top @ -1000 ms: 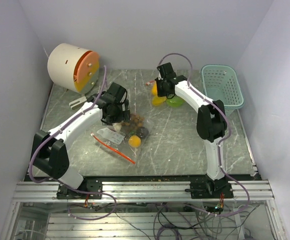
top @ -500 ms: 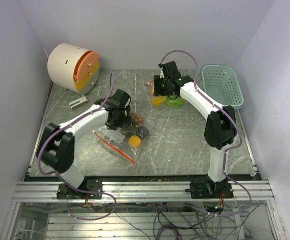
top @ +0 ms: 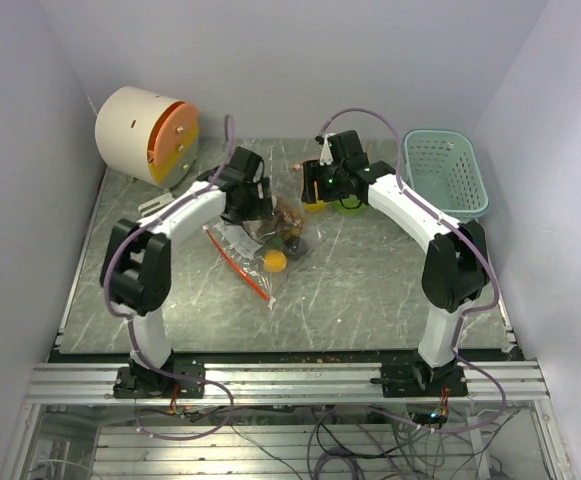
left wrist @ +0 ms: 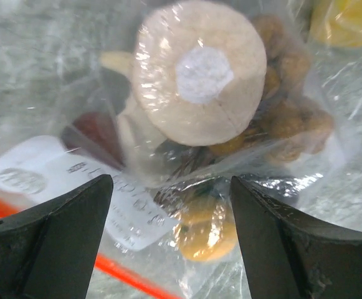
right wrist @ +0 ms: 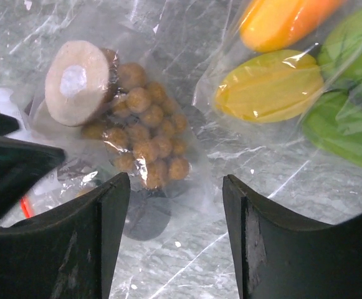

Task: Open the zip-top bag and remove the fake food
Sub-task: Pick up the zipper food storage bag at the center of the board.

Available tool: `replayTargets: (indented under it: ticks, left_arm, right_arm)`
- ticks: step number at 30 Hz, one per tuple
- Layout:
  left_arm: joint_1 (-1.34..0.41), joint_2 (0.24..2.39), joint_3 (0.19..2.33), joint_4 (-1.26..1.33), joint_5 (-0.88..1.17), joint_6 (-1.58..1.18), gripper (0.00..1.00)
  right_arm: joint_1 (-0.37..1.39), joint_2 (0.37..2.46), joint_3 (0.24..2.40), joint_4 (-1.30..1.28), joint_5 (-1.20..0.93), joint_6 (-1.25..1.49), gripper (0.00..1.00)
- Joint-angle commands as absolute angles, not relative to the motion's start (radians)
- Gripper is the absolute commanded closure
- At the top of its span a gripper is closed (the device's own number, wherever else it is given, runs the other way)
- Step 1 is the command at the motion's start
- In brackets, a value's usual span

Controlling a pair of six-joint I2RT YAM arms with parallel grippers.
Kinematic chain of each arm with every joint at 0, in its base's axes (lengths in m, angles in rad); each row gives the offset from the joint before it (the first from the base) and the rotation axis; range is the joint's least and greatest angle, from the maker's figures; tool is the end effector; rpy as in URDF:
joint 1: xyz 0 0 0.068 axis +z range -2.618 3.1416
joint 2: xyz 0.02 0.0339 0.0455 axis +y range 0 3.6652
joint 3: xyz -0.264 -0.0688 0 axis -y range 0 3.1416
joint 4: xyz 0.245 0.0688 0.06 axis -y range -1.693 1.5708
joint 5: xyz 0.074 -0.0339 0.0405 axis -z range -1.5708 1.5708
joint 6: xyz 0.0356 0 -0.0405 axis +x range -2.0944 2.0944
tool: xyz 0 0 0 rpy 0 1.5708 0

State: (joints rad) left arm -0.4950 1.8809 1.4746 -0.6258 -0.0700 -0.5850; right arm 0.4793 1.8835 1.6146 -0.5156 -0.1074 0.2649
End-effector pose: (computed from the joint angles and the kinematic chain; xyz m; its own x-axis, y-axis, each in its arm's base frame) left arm 0.3580 -0.1904 0.2292 -0.8740 -0.1542 -0.4609 -0.0484 0.9712 -0.2332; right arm 0.3805 0.2020 0.2802 -0.7427 -0.0926 -0.6632 -0.3434 0.9030 0.2584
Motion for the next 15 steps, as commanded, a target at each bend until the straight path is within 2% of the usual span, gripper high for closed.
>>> replayTargets:
  ticks: [1,5,10,15]
  left_arm:
    - [-0.407,1.681,1.403,-0.581,-0.012,-0.603,0.13]
    - [-0.337,1.49,1.265,-0.571,-0.03,-0.657,0.15]
    - [-0.288,1.413,1.079,-0.564,0.001,-0.725,0.12]
    - [-0.275,1.324,0.864,-0.338,0.094,-0.841,0.11]
  right_arm:
    - [0.488,1.884,1.602,-0.466,-0.151,0.237,0.37]
    - [0.541,1.924,1.646,-0.468,-0.149,0.216,0.35]
    - [0.58,1.975,1.72,-0.485,-0.146,0.203,0.33]
    - [0.595,1.98,1.751,-0.489,-0.168,0.196,0.32]
